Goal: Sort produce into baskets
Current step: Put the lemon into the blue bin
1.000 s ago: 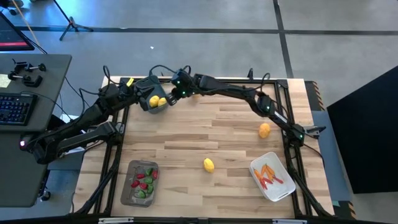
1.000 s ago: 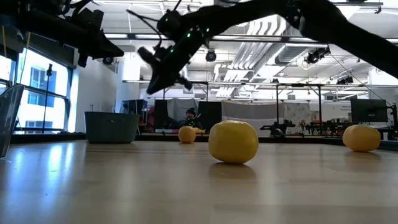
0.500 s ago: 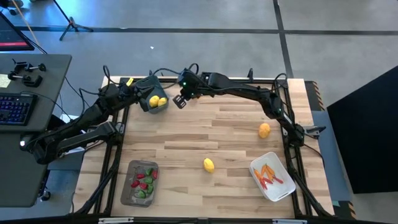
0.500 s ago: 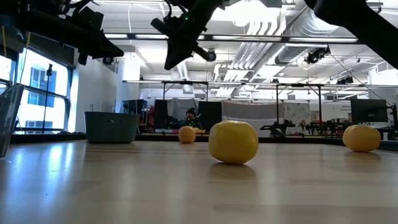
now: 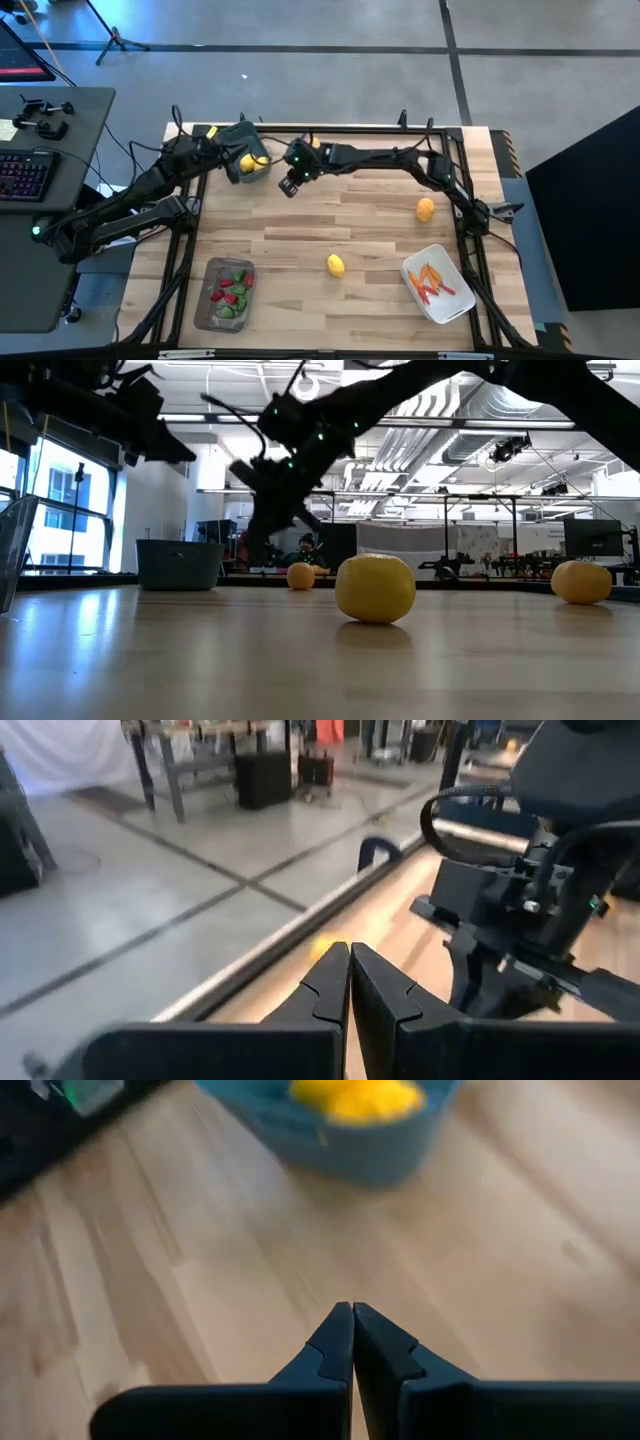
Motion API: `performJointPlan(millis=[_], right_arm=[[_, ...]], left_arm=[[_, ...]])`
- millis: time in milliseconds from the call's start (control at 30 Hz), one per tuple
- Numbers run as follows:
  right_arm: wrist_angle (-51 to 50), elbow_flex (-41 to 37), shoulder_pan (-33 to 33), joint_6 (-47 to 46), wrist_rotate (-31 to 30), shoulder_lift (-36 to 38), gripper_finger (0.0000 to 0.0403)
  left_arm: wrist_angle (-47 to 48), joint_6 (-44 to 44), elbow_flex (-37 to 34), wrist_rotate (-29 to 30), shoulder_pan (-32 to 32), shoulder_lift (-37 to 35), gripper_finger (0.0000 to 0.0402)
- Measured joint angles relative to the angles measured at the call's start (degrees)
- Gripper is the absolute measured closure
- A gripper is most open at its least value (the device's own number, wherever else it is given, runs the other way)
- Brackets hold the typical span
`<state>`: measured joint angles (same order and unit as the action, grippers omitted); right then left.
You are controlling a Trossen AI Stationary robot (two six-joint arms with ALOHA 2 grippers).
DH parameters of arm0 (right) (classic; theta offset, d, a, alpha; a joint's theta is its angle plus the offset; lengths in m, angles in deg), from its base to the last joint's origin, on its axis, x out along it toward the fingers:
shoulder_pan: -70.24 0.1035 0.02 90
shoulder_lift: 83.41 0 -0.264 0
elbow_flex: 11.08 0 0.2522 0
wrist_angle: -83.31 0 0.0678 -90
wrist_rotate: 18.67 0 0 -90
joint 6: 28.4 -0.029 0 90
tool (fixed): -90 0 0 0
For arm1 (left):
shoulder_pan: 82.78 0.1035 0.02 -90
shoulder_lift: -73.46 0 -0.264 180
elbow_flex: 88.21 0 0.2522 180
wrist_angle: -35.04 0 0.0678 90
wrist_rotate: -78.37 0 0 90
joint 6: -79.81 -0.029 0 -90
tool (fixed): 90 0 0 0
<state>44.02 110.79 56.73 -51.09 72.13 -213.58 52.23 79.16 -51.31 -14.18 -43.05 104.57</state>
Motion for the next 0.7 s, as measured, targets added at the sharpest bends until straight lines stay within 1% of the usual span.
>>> performJointPlan(millis=[133, 300, 433, 533, 633, 700], right_arm=[[0.2, -5.7, -1.0, -0.8, 2.3, 1.6, 0.0403], [2.6, -14.2, -3.2, 2.3, 2.7, 9.8, 0.0403], [7.6, -24.1, -5.5, 3.7, 2.2, 17.5, 0.0403], [9.7, -31.3, -6.9, 3.7, 0.7, 23.9, 0.0403], [8.5, -37.4, -7.2, 3.7, -1.7, 29.7, 0.0403], [6.2, -40.6, -7.1, 3.2, -2.1, 33.4, 0.0403]], left_arm=[[6.5, 2.5, 0.0, 0.3, 0.0, 0.1, 0.0401], [12.8, 2.9, 0.0, 1.1, 0.0, 0.1, 0.0401], [13.3, 2.9, 0.0, 1.8, 0.0, 0.1, 0.0401], [12.9, 3.8, 0.0, 1.8, 0.0, 0.1, 0.0401], [13.0, 6.2, 0.0, 1.6, 0.0, 0.2, 0.0401], [13.1, 8.5, 0.0, 1.0, 0.0, 0.3, 0.0401]])
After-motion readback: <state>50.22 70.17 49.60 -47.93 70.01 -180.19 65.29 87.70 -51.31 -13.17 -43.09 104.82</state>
